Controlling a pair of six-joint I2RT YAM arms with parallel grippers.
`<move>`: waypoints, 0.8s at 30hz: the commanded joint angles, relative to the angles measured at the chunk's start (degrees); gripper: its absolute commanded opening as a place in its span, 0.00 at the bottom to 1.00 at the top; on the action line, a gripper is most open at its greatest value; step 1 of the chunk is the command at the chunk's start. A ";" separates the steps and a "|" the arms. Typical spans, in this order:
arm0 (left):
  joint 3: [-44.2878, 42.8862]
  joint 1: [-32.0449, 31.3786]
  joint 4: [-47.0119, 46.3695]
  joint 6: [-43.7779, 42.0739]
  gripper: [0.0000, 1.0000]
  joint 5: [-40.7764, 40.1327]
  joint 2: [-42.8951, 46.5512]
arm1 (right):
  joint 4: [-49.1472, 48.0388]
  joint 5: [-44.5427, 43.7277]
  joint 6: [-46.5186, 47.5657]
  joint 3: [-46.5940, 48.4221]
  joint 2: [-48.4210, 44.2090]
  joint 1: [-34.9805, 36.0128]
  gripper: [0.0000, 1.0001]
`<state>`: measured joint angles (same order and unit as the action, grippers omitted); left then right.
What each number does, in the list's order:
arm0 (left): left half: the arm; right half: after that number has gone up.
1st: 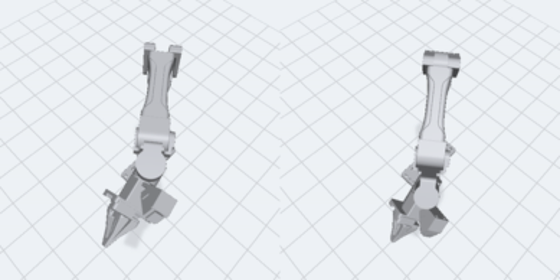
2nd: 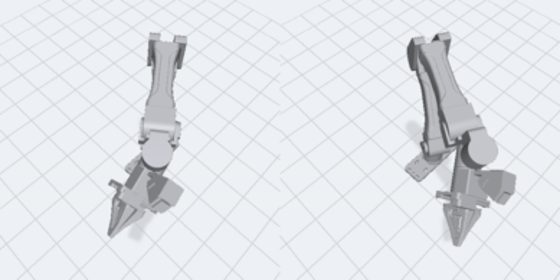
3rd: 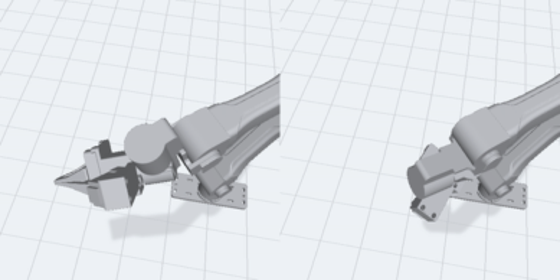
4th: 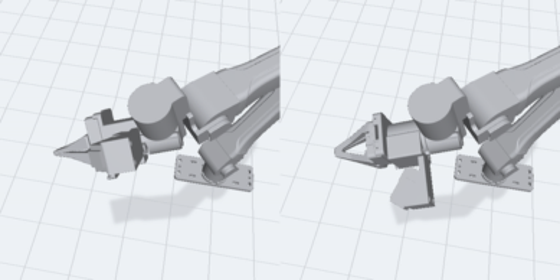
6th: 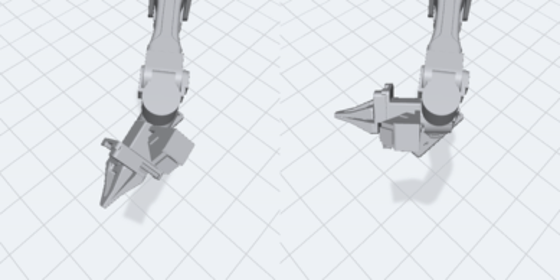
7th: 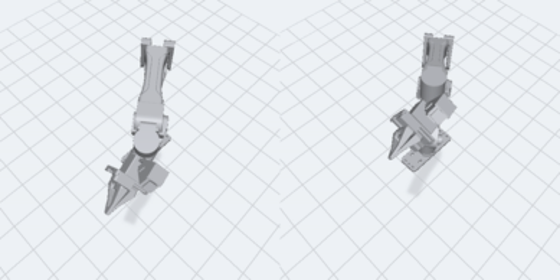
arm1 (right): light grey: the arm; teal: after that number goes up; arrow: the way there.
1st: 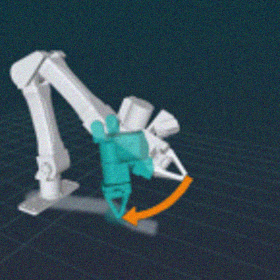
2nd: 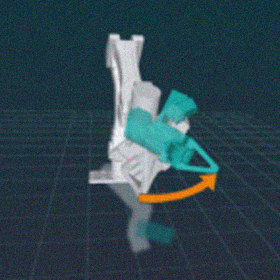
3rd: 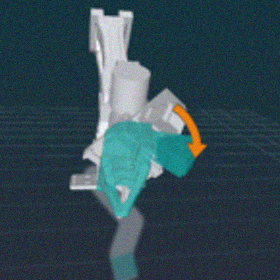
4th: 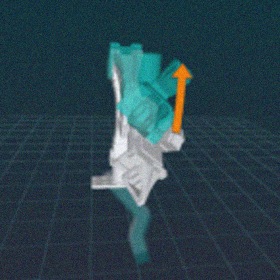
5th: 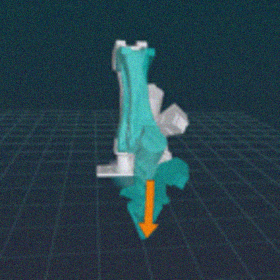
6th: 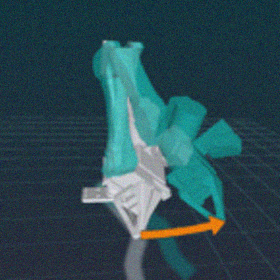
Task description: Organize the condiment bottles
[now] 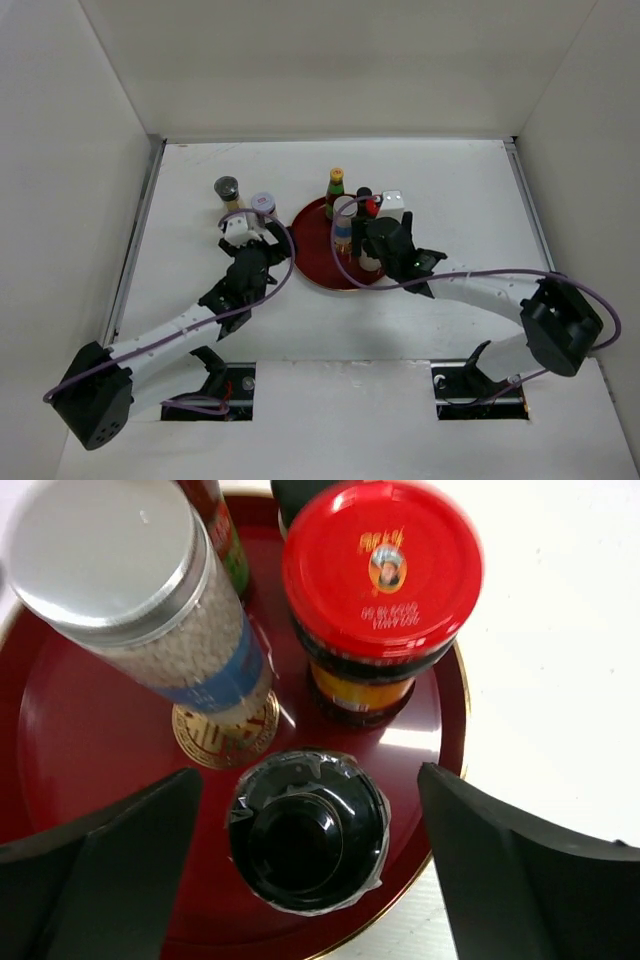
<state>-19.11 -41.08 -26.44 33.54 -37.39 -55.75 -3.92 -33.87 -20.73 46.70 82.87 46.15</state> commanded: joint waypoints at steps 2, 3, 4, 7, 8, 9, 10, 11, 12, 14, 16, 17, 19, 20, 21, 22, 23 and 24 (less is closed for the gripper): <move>-11.10 2.71 14.81 0.48 0.91 -5.42 1.52 | -3.90 0.29 2.18 0.77 -8.84 0.21 1.00; -13.47 3.94 16.92 0.47 0.91 -5.33 0.65 | -3.55 1.34 2.45 0.42 -11.13 0.21 1.00; -15.76 5.25 18.51 0.30 0.90 -5.15 -0.49 | -3.11 2.48 2.54 0.15 -13.15 0.21 1.00; -22.61 8.95 22.91 -0.05 0.90 -2.88 -4.62 | -3.19 5.38 2.54 -1.16 -17.64 -1.28 1.00; -24.90 10.00 24.14 -0.23 0.90 -1.82 -6.55 | -3.89 6.26 2.02 -1.87 -18.26 -1.89 0.97; -27.18 11.06 25.11 -0.58 0.89 -0.86 -8.66 | -4.68 6.70 1.58 -2.66 -18.88 -2.07 0.91; -28.77 11.76 25.73 -0.84 0.89 -0.24 -10.33 | -5.56 6.80 0.70 -3.36 -19.15 -1.99 0.79; -30.87 12.55 26.60 -1.11 0.88 0.81 -12.70 | -6.35 6.97 -0.18 -3.80 -19.41 -1.99 0.62; -32.72 13.00 27.13 -1.46 0.87 1.78 -14.90 | -6.62 7.06 -0.71 -4.15 -19.50 -1.99 0.51; -35.45 13.35 26.97 -2.16 0.83 2.84 -18.85 | -7.24 7.06 -0.98 -4.86 -19.15 -1.64 0.35; -37.74 13.09 26.96 -2.69 0.80 2.93 -21.85 | -7.15 6.97 -1.06 -5.30 -18.71 -1.64 0.35; -38.45 12.91 26.79 -3.04 0.78 2.41 -22.99 | -7.41 7.06 -1.33 -5.65 -18.88 -1.64 0.38; -39.16 12.74 26.70 -3.13 0.74 2.23 -24.14 | -8.03 7.06 -1.68 -6.18 -19.15 -1.64 0.45; -39.07 12.30 26.70 -3.04 0.72 1.97 -23.97 | -8.29 7.06 -1.68 -6.53 -19.24 -1.64 0.48; -38.37 11.78 26.35 -2.87 0.71 1.10 -22.84 | -8.47 7.06 -1.68 -6.71 -19.32 -1.81 0.51; -37.06 10.99 25.57 -2.95 0.71 -0.57 -21.00 | -8.47 7.06 -1.68 -6.88 -19.50 -1.99 0.52; -35.40 10.11 24.95 -3.21 0.70 -2.76 -18.46 | -8.47 7.15 -1.77 -7.14 -19.68 -2.16 0.55; -33.90 9.49 24.77 -3.39 0.69 -4.87 -15.91 | -8.56 7.15 -2.03 -7.23 -19.68 -2.25 0.58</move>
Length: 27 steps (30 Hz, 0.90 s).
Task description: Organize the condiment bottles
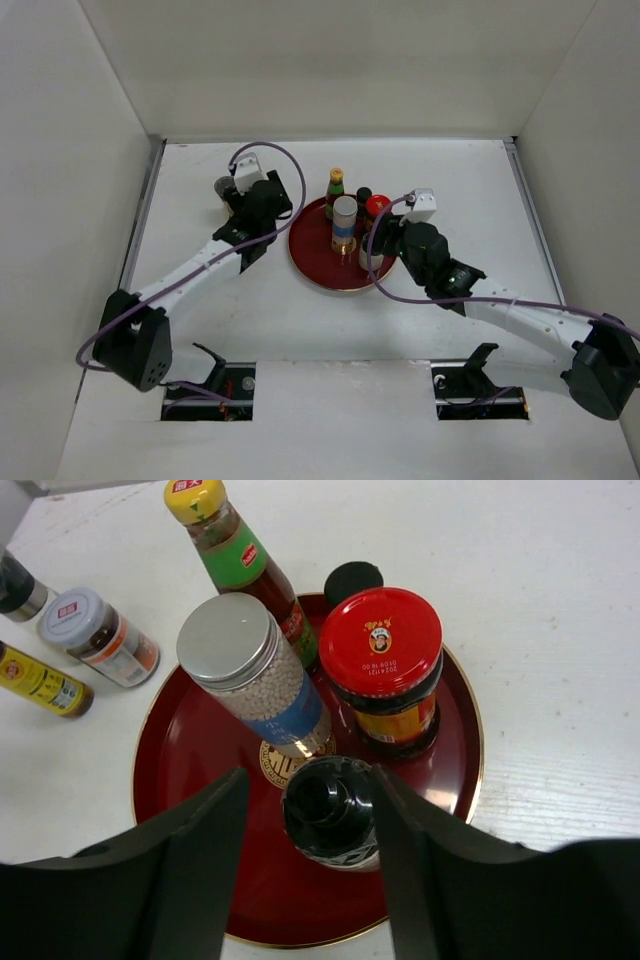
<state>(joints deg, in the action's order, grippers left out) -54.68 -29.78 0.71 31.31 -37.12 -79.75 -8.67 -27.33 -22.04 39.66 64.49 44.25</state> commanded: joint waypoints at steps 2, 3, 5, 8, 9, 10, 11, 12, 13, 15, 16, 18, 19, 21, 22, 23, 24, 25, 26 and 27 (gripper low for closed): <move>4.39 -2.17 -1.86 -2.47 0.65 -8.39 12.49 | -4.16 0.88 -0.98 -0.37 -1.38 -0.52 0.64; 5.62 -1.56 -1.59 -3.00 0.63 -8.93 14.16 | -4.34 0.96 -1.07 -0.37 -1.21 -0.53 0.66; 7.56 0.11 -0.28 -3.10 0.62 -8.93 15.58 | -4.60 0.96 -1.07 -0.37 -0.77 -0.53 0.68; 8.71 3.19 1.13 -2.31 0.62 -6.22 15.41 | -4.96 0.96 -1.07 -0.63 -0.77 -0.61 0.69; 8.71 3.98 1.14 -2.13 0.62 -5.51 14.97 | -5.13 0.79 -1.07 -0.90 -1.20 -0.70 0.69; 8.71 4.68 0.87 -2.13 0.62 -5.15 14.36 | -5.39 0.70 -1.07 -1.25 -1.64 -0.88 0.69; 8.45 5.56 0.61 -2.30 0.62 -4.72 13.57 | -5.74 0.88 -1.07 -1.51 -2.00 -1.23 0.69; 8.10 6.44 0.52 -2.31 0.62 -4.28 12.61 | -6.10 0.96 -1.16 -1.86 -2.26 -1.49 0.69; 7.66 7.06 0.43 -2.31 0.62 -3.32 11.55 | -6.19 0.96 -1.16 -2.04 -2.35 -1.58 0.70; 7.13 8.20 -0.27 -2.22 0.60 -1.73 9.79 | -6.28 0.96 -1.16 -2.04 -2.00 -1.58 0.71; 6.95 8.55 -0.79 -2.22 0.59 -1.20 9.09 | -6.19 0.96 -1.16 -1.96 -1.65 -1.58 0.71; 6.95 9.17 -1.58 -2.22 0.56 -0.93 7.94 | -6.27 0.96 -1.16 -1.87 -1.21 -1.41 0.71; 6.95 9.43 -1.94 -2.22 0.55 -0.93 7.50 | -6.28 1.05 -1.16 -1.87 -1.12 -1.40 0.72; 7.04 9.96 -2.47 -2.13 0.53 -0.93 6.80 | -6.28 1.23 -1.16 -1.78 -1.12 -1.32 0.72; 7.04 10.22 -2.82 -2.13 0.53 -0.93 6.45 | -6.28 1.40 -1.16 -1.78 -1.12 -1.32 0.72; 7.04 10.31 -2.99 -2.13 0.52 -0.93 6.10 | -6.28 1.58 -1.25 -1.87 -1.21 -1.40 0.72; 7.04 10.49 -3.17 -2.13 0.51 -0.93 5.57 | -6.28 1.67 -1.42 -1.87 -1.21 -1.40 0.72; 6.95 10.58 -3.35 -2.13 0.50 -1.02 5.13 | -6.36 1.84 -1.51 -1.87 -1.21 -1.49 0.72; 6.95 10.66 -3.35 -2.13 0.49 -1.02 4.69 | -6.36 1.93 -1.51 -1.95 -1.21 -1.49 0.72; 6.86 10.93 -3.70 -2.13 0.48 -0.93 3.99 | -6.36 2.02 -1.60 -1.95 -1.03 -1.49 0.72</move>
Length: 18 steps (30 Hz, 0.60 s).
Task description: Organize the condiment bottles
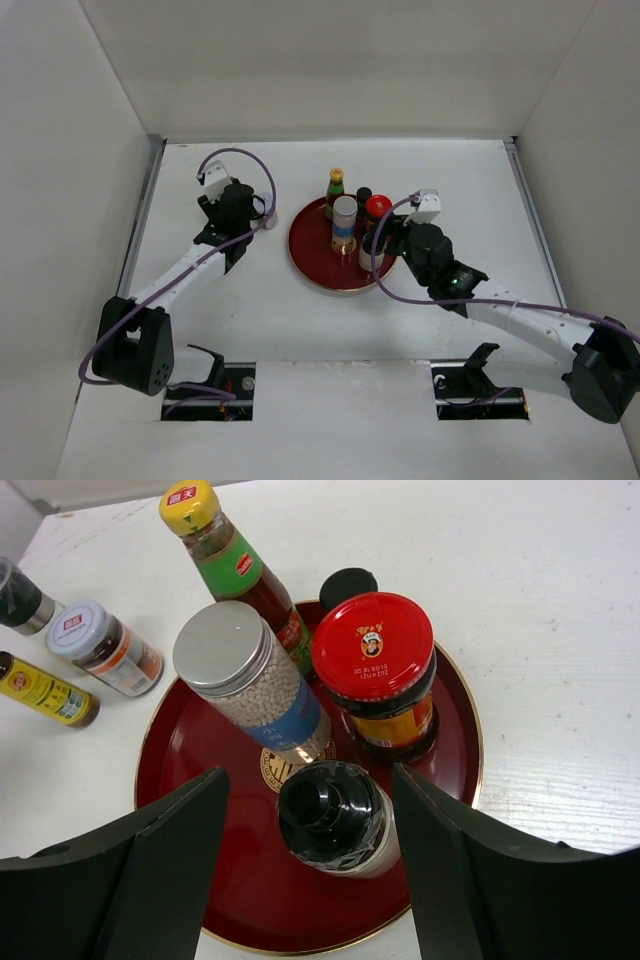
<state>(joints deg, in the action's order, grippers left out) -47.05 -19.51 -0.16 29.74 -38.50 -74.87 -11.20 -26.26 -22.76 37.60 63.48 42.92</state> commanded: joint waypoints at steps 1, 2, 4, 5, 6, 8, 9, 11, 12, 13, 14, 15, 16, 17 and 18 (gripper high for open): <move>-0.85 0.83 -3.00 -0.56 0.47 0.53 -1.24 | -3.83 1.04 -0.88 0.10 0.06 -0.16 0.72; -0.85 1.09 -3.17 -0.56 0.46 0.71 -1.68 | -3.83 1.04 -0.88 0.19 0.24 -0.16 0.72; -0.85 1.45 -3.61 -0.56 0.41 1.23 -2.38 | -3.83 1.21 -0.97 0.28 0.50 -0.16 0.73; -0.77 1.45 -3.88 -0.47 0.39 1.41 -2.56 | -3.83 1.30 -0.97 0.28 0.59 -0.16 0.73; -0.68 1.45 -4.05 -0.47 0.38 1.41 -2.82 | -3.83 1.39 -0.97 0.28 0.68 -0.16 0.73; -0.59 1.45 -4.14 -0.47 0.32 1.41 -3.35 | -3.83 1.48 -0.97 0.28 0.68 -0.16 0.73; -0.59 1.53 -4.14 -0.47 0.27 1.32 -3.35 | -3.83 1.48 -0.97 0.28 0.59 -0.16 0.73; 0.28 1.36 -4.23 -0.29 0.20 0.62 -1.69 | -3.83 1.48 -0.97 0.19 0.41 -0.16 0.73; 0.81 1.01 -4.32 -0.21 0.19 0.10 -0.20 | -3.83 1.48 -0.97 0.19 0.33 -0.16 0.73; 1.16 0.66 -3.97 -0.29 0.18 -0.52 1.47 | -3.83 1.48 -0.97 0.19 0.15 -0.16 0.73; 1.43 -0.04 -3.62 -0.55 0.17 -1.31 3.31 | -3.83 1.48 -0.97 0.10 -0.02 -0.16 0.73; 1.52 -1.00 -3.09 -0.82 0.17 -2.01 5.24 | -3.83 1.48 -0.97 0.10 -0.20 -0.16 0.73; 1.52 -2.23 -2.13 -0.91 0.17 -2.71 7.18 | -3.83 1.48 -0.97 0.01 -0.29 -0.16 0.73; 1.17 -3.55 -1.16 -1.00 0.17 -3.24 8.94 | -3.83 1.48 -1.05 0.01 -0.38 -0.25 0.73; 0.82 -5.13 -0.55 -1.08 0.17 -3.77 10.34 | -3.83 1.48 -1.14 -0.07 -0.55 -0.25 0.73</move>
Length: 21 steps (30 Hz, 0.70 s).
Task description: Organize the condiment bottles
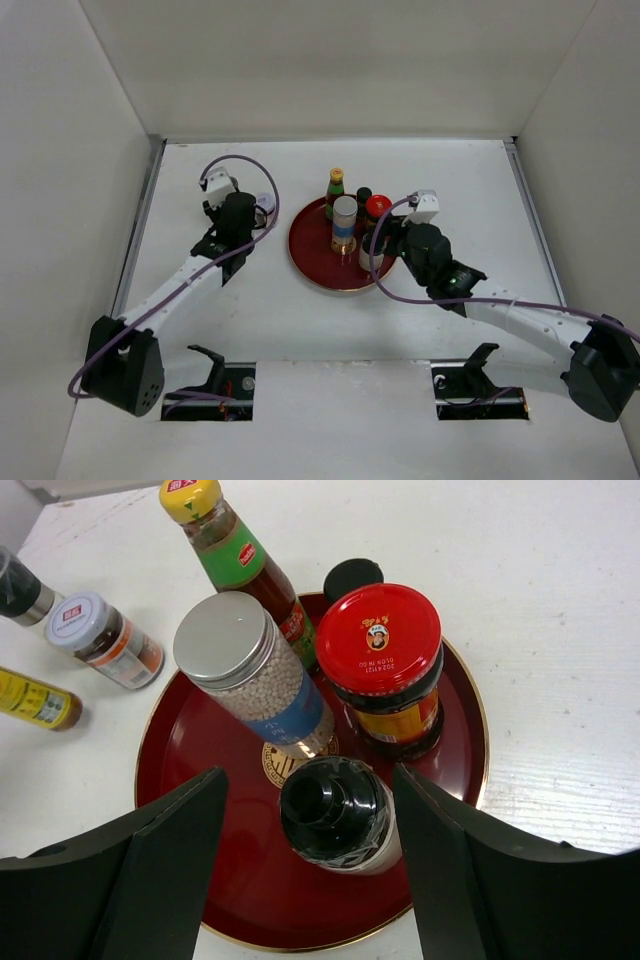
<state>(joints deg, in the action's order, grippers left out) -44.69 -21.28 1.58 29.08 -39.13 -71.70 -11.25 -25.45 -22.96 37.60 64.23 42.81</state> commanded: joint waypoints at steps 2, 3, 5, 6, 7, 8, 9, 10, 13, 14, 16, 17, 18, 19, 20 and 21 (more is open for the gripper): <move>-2.59 -6.87 -1.76 -0.52 0.17 -3.67 9.03 | -4.05 0.23 -1.12 -0.34 -1.82 -0.14 0.74; -3.56 -8.80 -1.76 -0.52 0.17 -3.67 9.21 | -4.22 -0.03 -1.12 -0.60 -2.26 -0.22 0.75; -5.67 -11.97 -2.37 -0.52 0.17 -3.23 8.08 | -4.92 -0.82 -1.56 -1.39 -3.23 -1.10 0.76; -7.15 -13.73 -2.55 -0.52 0.17 -3.05 6.85 | -5.10 -1.26 -2.08 -1.92 -3.93 -1.63 0.77; -8.56 -15.75 -3.16 -0.52 0.17 -2.88 5.36 | -5.28 -1.53 -2.78 -2.36 -4.72 -2.15 0.78; -9.71 -17.33 -4.21 -0.52 0.17 -2.62 3.60 | -5.37 -1.62 -3.40 -2.88 -5.59 -2.86 0.79; -10.76 -18.31 -5.44 -0.78 0.17 -2.18 1.76 | -5.54 -1.62 -4.02 -3.41 -6.47 -3.56 0.79; -11.73 -19.01 -6.93 -1.13 0.17 -1.74 -0.35 | -5.80 -1.62 -4.72 -4.11 -7.35 -4.44 0.80; -14.63 -19.20 -10.45 -2.27 0.17 -0.51 -6.59 | -6.51 -0.57 -6.39 -5.35 -8.77 -6.38 0.81; -15.34 -19.28 -11.59 -2.45 0.17 -0.42 -8.61 | -6.51 -0.04 -6.57 -5.35 -8.94 -6.55 0.81; -16.48 -19.37 -14.05 -3.15 0.17 0.20 -12.04 | -6.51 0.49 -6.48 -5.26 -8.77 -6.38 0.81; -16.92 -19.46 -15.28 -3.50 0.17 0.29 -13.62 | -6.51 0.49 -6.40 -5.17 -8.59 -6.29 0.81; -17.53 -19.46 -16.17 -3.94 0.16 0.37 -15.21 | -6.51 0.49 -6.39 -5.09 -8.24 -6.29 0.81; -18.06 -19.54 -16.70 -4.20 0.16 0.55 -16.18 | -6.51 0.58 -6.39 -5.09 -7.98 -6.29 0.81; -18.94 -19.72 -17.22 -4.73 0.16 0.55 -17.67 | -6.51 0.67 -6.39 -5.00 -7.72 -6.29 0.81; -19.29 -19.81 -17.49 -5.08 0.16 0.55 -18.47 | -6.51 0.84 -6.31 -4.91 -7.54 -6.29 0.81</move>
<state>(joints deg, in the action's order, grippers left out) -59.13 -40.82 -7.53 25.91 -38.37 -90.50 -14.28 -25.50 -28.38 32.38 56.40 36.40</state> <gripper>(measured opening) 0.323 0.808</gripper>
